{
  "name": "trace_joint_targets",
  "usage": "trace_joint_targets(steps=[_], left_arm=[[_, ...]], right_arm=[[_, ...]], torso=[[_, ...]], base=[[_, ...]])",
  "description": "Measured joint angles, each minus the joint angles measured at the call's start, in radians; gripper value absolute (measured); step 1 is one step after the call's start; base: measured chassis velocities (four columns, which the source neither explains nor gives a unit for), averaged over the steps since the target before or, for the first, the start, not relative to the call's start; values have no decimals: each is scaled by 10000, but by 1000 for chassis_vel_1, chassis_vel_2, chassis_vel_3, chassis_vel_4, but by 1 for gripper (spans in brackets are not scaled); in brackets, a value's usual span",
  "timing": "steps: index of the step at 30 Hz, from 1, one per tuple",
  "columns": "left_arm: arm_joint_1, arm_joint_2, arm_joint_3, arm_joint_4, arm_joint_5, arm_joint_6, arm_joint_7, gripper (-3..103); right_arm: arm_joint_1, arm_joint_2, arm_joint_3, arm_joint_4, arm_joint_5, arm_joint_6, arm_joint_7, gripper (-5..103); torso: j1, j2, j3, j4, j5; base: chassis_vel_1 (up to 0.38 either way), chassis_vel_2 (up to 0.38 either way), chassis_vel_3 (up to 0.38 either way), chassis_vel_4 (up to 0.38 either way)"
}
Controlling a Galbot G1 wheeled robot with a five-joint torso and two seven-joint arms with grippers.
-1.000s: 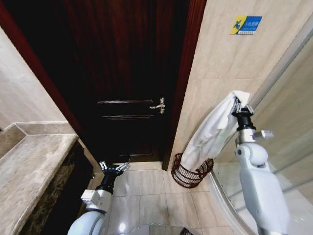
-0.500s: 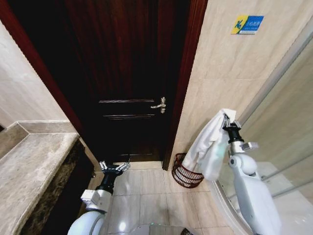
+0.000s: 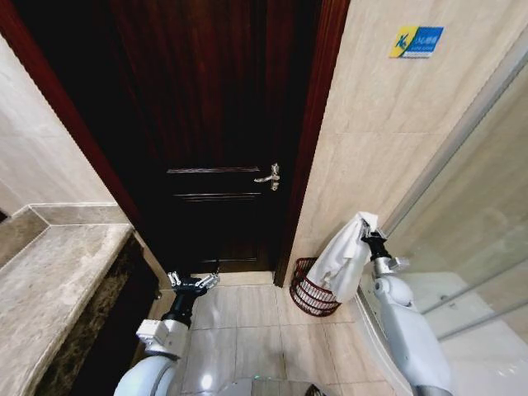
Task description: Discard the used towel into the hamper.
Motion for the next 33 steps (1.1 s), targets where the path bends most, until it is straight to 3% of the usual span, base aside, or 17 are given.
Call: trace_joint_targets(steps=[16, 33], left_arm=[[0, 0, 0, 0, -1, 0, 0, 100], [0, 0, 0, 0, 0, 0, 0, 100]], right_arm=[[2188, 167, -511, -1802, -225, 771, -140, 6], [1864, 733, -285, -3929, -723, 1891, -206, 6]], torso=[[0, -1, 0, 3, -4], [0, -1, 0, 0, 0]], base=[[0, 0, 0, 0], [0, 0, 0, 0]])
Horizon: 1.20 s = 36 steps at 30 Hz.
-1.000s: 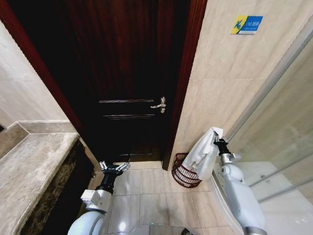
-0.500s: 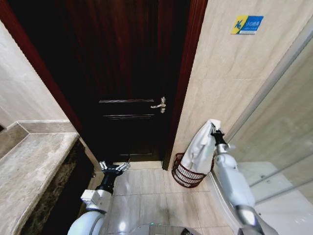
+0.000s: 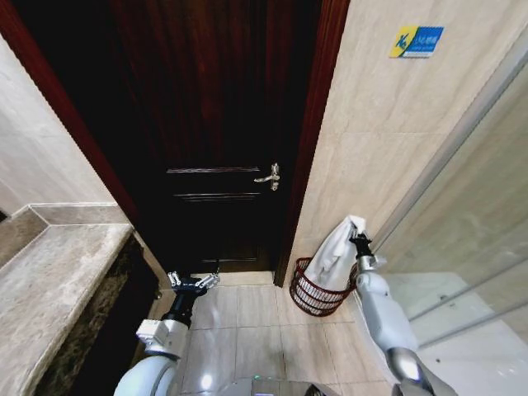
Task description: Discard the used towel into the hamper.
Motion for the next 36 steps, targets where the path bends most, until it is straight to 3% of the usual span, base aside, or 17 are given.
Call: trace_joint_targets(steps=[16, 25, 31, 36], left_arm=[[0, 0, 0, 0, 0, 0, 0, 100], [0, 0, 0, 0, 0, 0, 0, 100], [0, 0, 0, 0, 0, 0, 0, 100], [0, 0, 0, 0, 0, 0, 0, 100]], right_arm=[[639, 31, 143, -2604, -27, 351, -591, 6], [703, 142, 238, -3307, -99, -178, -790, 6], [695, 221, 249, -3816, -87, -66, -1010, 6], [533, 262, 295, -3806, -569, -395, -939, 6]], torso=[[0, 0, 0, 0, 1], [-1, 1, -1, 1, 1], [0, 2, -1, 2, 1], [0, 2, -1, 1, 0]], base=[[0, 0, 0, 0], [0, 0, 0, 0], [0, 0, 0, 0], [0, 0, 0, 0]])
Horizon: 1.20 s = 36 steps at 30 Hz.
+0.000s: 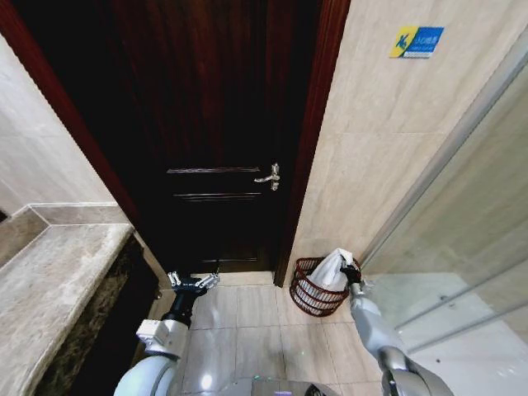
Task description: Discard the used towel into the hamper.
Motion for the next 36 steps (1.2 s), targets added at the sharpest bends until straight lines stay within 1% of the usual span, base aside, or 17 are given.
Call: trace_joint_targets(steps=[4, 10, 18, 19, 20, 21, 22, 24, 25, 26, 27, 28, 29, 30, 32, 34, 36], left_arm=[[0, 0, 0, 0, 0, 0, 0, 100], [0, 0, 0, 0, 0, 0, 0, 100], [-1, 0, 0, 0, 0, 0, 0, 100], [-1, 0, -1, 0, 0, 0, 0, 100], [-2, 0, 0, 0, 0, 0, 0, 100], [-2, 0, 0, 0, 0, 0, 0, 100], [-2, 0, 0, 0, 0, 0, 0, 100], [-2, 0, 0, 0, 0, 0, 0, 100], [-1, 0, 0, 0, 0, -1, 0, 100], [0, 0, 0, 0, 0, 0, 0, 100], [0, 0, 0, 0, 0, 0, 0, 100], [0, 0, 0, 0, 0, 0, 0, 100], [2, 0, 0, 0, 0, 0, 0, 100], [2, 0, 0, 0, 0, 0, 0, 100], [3, 1, 0, 0, 0, 0, 0, 100], [1, 0, 0, 0, 0, 0, 0, 100], [1, 0, 0, 0, 0, 0, 0, 100]], right_arm=[[-95, -19, 8, 31, -80, -147, 20, 6], [-167, -57, 16, 64, -68, -136, 19, 6], [-383, -93, 17, 155, -83, -129, 73, 6], [-524, -83, 17, 262, -104, -238, 165, 6], [-717, -70, 11, 396, -122, -528, 265, 6], [-717, -70, 11, 396, -122, -528, 265, 6], [-849, -67, 2, 434, -149, -862, 319, 6], [-907, -96, 5, 408, -267, -1406, 339, 6], [-907, -118, 8, 400, -312, -1639, 337, 6], [-891, -152, 13, 396, -356, -2027, 302, 6], [-891, -152, 13, 396, -356, -2027, 302, 6], [-865, -181, 13, 395, -384, -2290, 256, 6], [-743, -236, 22, 353, -500, -2709, 197, 6], [-743, -236, 22, 353, -500, -2709, 197, 6], [-457, -328, 39, 260, -690, -3336, 111, 6], [-173, -421, 41, 102, -919, -3923, 21, 6], [-89, -445, 42, 44, -1002, -4070, 7, 6]], torso=[[-1, 0, 0, -2, 0], [-4, 1, -1, -1, 0], [1, 0, 0, 1, -1], [9, -2, 2, -1, -3], [16, -5, 4, 2, -2], [16, -5, 4, 2, -2], [15, -6, 5, 3, 8], [8, -5, 3, -4, -2], [5, -4, 2, -4, -5], [-3, -2, 0, -5, -4], [-3, -2, 0, -5, -4], [-7, -1, -1, -5, 1], [-9, 1, -2, -3, 0], [-9, 1, -2, -3, 0], [-10, 2, -3, 3, -2], [-6, 2, -2, -1, -1], [-4, 1, -1, -1, -1]], base=[[0, 0, 0, 0], [-24, 17, 17, -20], [-139, 125, 140, -137], [-185, 144, 180, -171], [-118, 122, 116, -104], [-118, 122, 116, -104], [-83, 122, 116, -28], [-61, 68, 4, -26], [0, 0, 0, 0], [0, 0, 0, 0], [0, 0, 0, 0], [64, -41, -44, 8], [67, -59, -59, 8], [67, -59, -59, 8], [53, -58, -52, 41], [0, 0, 0, 0], [0, 0, 0, 0]])
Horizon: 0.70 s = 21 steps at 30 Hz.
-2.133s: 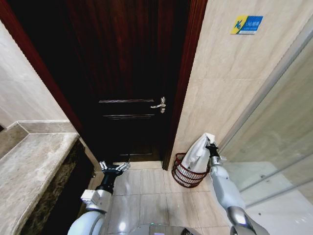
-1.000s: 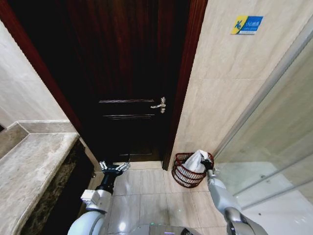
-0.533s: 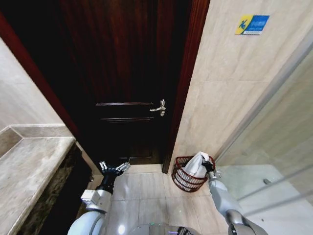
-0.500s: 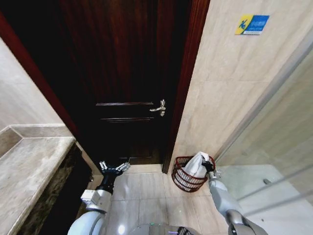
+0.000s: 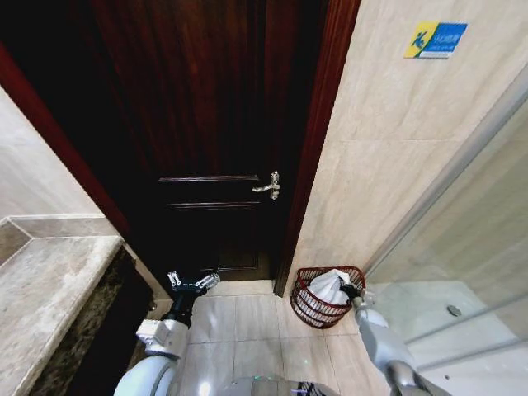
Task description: Discard the used towel into the hamper.
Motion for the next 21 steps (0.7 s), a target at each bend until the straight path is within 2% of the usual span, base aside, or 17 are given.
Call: trace_joint_targets(steps=[3, 7, 11, 16, 21], left_arm=[[-1, 0, 0, 0, 0, 0, 0, 100], [-1, 0, 0, 1, 0, 0, 0, 100], [-1, 0, 0, 0, 0, 0, 0, 100], [0, 0, 0, 0, 0, 0, 0, 100], [0, 0, 0, 0, 0, 0, 0, 100]], right_arm=[[424, -65, -19, -191, -412, -719, -12, 6], [600, 94, -51, -138, -907, -1200, 25, 6], [525, 618, -221, -131, -1478, -1353, 93, 6], [218, 1100, -403, 27, -1586, -1284, -64, 6], [221, 1056, -412, -143, -1642, -1241, -102, 6]], torso=[[7, -1, 2, -1, 0], [7, -1, 1, -1, -6], [5, -1, 1, 3, -3], [5, -2, 1, 0, 3], [4, -2, 1, 3, 2]], base=[[0, 0, 0, 0], [0, 0, 0, 0], [0, 0, 0, 0], [0, 0, 0, 0], [0, 0, 0, 0]])
